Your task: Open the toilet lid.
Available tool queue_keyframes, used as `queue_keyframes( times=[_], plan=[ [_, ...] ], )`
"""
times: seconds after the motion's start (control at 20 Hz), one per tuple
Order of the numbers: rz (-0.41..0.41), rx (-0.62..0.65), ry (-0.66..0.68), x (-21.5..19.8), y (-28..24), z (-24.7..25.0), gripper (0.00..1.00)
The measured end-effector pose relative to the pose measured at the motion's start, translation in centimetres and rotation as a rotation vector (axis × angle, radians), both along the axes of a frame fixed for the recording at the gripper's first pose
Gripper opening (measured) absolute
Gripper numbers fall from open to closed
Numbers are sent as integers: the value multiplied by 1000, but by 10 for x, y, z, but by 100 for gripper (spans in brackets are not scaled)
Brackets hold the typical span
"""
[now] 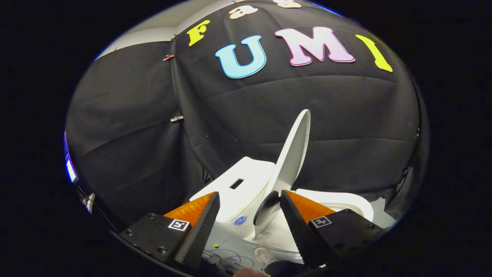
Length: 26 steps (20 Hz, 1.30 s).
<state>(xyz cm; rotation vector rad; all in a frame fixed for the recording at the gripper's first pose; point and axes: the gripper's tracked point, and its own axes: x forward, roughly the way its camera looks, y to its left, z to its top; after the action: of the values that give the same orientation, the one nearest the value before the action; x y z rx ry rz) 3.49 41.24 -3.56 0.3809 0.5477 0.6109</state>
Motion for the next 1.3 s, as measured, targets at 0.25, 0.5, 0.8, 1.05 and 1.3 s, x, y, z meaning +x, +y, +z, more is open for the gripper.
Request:
queue_keyframes(
  times=[0.25,0.5,0.8,1.05,1.3],
  plan=[
    [37,-15,-31,-4,23,7,98],
    [67,6,-56,-5,50,13,98],
    [128,5,-103,-5,95,16,98],
    [170,64,-105,-5,130,13,98],
    [201,133,-25,-12,143,13,98]
  ],
)
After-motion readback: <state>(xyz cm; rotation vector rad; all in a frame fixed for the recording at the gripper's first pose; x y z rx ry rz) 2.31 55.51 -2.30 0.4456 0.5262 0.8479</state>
